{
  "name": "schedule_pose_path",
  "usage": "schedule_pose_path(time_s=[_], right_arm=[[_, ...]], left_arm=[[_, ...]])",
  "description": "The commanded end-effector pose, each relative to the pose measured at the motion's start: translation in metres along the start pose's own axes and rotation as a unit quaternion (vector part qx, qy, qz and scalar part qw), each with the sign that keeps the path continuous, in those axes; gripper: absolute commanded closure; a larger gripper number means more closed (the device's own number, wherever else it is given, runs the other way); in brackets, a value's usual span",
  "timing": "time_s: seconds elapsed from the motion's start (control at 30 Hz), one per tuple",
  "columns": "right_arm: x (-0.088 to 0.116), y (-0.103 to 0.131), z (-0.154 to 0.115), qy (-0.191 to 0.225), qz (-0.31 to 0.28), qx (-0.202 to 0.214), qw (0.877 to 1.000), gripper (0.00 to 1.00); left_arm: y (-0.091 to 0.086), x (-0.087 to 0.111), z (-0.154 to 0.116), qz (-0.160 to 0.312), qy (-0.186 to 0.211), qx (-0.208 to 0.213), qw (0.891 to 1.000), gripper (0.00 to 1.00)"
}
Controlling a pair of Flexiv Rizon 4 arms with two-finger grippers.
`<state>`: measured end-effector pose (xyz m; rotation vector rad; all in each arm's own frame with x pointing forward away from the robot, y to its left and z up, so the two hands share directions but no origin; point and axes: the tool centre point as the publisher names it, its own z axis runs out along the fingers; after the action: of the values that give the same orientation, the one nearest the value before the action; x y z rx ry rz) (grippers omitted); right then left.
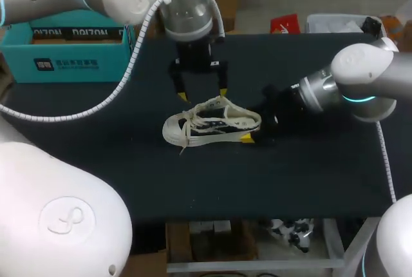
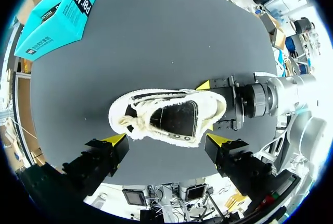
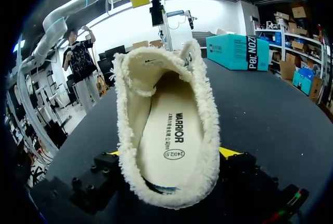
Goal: Open the shoe tongue, take the insole out of the shoe, put the insole back into the shoe, and pack the shoe into the shoebox
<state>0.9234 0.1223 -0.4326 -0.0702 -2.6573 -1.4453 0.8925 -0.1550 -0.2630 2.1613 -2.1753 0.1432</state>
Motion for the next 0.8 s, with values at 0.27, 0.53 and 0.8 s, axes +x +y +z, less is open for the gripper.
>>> schedule_pose_path(time_s=[0.27, 0.53, 0.8], right_arm=[[0.0, -0.007, 0.005, 0.003, 0.0, -0.002, 1.0, 1.0], [0.0, -0.007, 0.005, 0.003, 0.0, -0.002, 1.0, 1.0], [0.0, -0.007, 0.005, 0.003, 0.0, -0.002, 1.0, 1.0]], left_arm=[[-0.019, 0.05, 0.041, -0.003, -0.11, -0.025, 0.994, 0.05], [-0.016, 0.046, 0.059, -0.004, -0.147, -0.052, 0.988, 0.18], [-0.009, 0.037, 0.064, -0.012, -0.176, -0.058, 0.983, 0.5]])
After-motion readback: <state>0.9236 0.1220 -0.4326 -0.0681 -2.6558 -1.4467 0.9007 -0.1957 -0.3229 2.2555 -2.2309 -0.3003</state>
